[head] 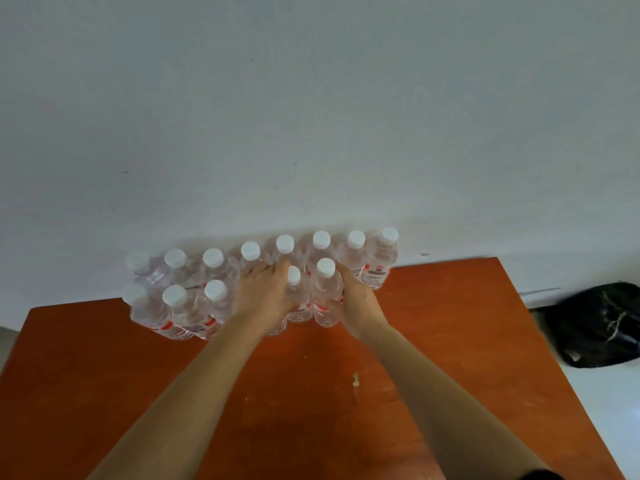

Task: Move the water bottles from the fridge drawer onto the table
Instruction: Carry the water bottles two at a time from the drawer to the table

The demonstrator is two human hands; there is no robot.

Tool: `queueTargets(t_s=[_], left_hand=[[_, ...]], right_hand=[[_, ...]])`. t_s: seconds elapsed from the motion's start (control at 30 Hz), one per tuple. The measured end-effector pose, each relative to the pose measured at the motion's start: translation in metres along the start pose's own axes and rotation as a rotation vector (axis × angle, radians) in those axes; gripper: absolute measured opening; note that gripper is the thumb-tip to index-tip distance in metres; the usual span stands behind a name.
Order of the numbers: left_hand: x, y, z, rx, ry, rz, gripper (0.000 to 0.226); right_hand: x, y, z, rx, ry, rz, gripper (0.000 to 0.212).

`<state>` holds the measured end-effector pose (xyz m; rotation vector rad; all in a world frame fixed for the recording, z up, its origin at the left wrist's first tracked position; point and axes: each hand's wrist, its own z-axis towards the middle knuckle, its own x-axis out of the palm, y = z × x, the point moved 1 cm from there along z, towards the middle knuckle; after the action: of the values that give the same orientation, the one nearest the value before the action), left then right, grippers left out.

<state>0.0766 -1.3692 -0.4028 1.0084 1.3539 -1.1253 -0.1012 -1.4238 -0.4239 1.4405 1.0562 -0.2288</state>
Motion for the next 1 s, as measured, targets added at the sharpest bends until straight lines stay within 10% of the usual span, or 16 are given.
queueTargets(t_s=[0.43, 0.73, 1.0], left_hand=[[-0.038, -0.013, -0.015, 0.043, -0.023, -0.179, 0.060], [-0.122, -0.057, -0.039, 0.033, -0.551, -0.087, 0.063], [-0.110, -0.206, -0.051, 0.269, -0.465, -0.266, 0.067]], right_hand=[[-0.038, 0.010, -0.025, -0.146, 0.094, -0.001, 0.080], [-0.144, 0.023, -0.089, -0.270, -0.616, -0.319, 0.054], [-0.183, -0.082, -0.215, 0.077, -0.834, -0.491, 0.063]])
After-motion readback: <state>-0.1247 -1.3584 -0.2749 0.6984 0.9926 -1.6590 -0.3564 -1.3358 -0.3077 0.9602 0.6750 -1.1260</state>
